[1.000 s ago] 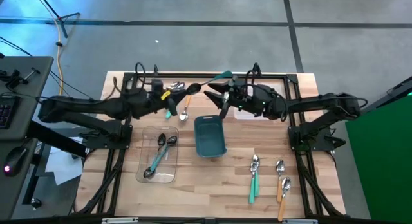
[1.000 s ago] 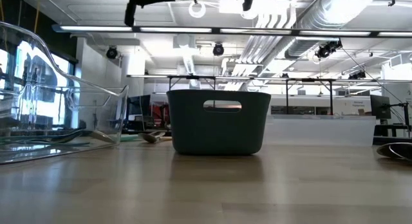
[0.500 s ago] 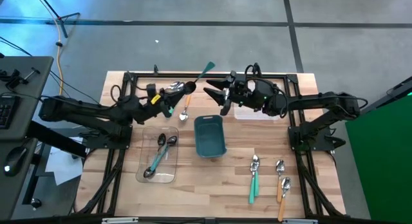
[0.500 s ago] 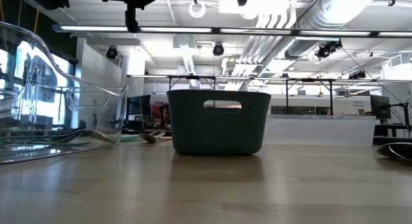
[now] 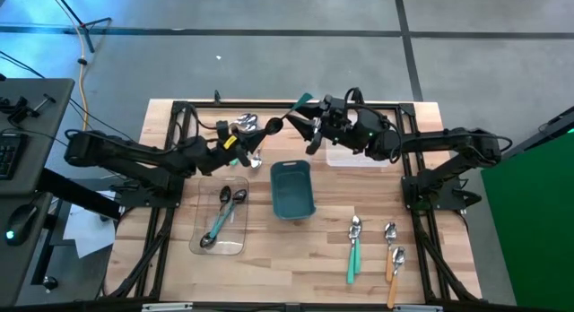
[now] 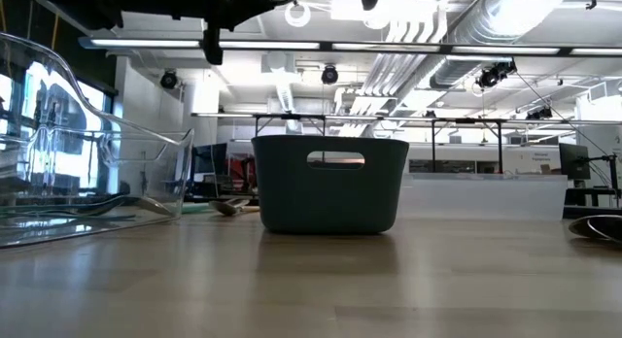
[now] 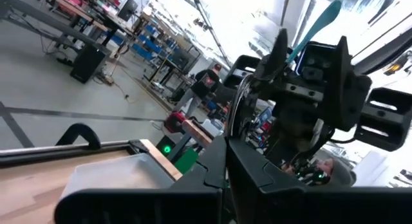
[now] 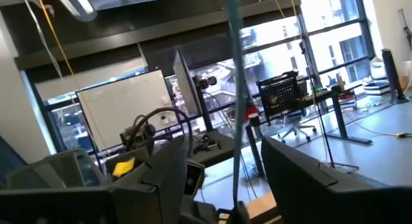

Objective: Sort silverware by color (type)
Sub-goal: Put the blue spoon into the transparent bin

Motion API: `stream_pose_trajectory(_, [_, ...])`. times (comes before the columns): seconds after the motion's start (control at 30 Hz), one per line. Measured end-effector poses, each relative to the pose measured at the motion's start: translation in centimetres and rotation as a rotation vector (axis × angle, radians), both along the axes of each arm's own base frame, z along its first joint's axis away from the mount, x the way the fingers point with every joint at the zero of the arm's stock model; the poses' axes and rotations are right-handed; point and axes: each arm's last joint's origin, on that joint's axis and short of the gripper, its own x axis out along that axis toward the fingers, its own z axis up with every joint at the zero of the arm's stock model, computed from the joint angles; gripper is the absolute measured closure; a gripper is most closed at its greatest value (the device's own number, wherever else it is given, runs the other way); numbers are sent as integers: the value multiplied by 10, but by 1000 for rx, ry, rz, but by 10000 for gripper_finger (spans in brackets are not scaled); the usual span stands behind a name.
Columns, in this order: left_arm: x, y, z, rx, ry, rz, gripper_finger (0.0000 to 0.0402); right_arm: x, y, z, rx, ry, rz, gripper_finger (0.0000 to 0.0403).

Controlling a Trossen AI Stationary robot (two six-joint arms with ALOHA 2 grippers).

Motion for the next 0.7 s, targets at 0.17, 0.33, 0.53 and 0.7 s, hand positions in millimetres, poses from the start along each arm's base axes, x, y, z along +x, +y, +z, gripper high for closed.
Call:
stream_pose_trajectory(0.17, [1,0,-1,-9,-1,-2,401,-1,-6,0,23,-4,-11,226])
stream_pose_trajectory(0.33, [1,0,-1,-8,-1,0,401,-1,-6,-1,17,2,-14,274])
stream_pose_trajectory(0.53, [1,1,-1,-2,3,6,401,-1,-6,-1,14,4,-10,381])
stream_pose_trajectory(0.7, [1,1,-2,5,17,7,401,0,-6,-2,13,11,-2,392])
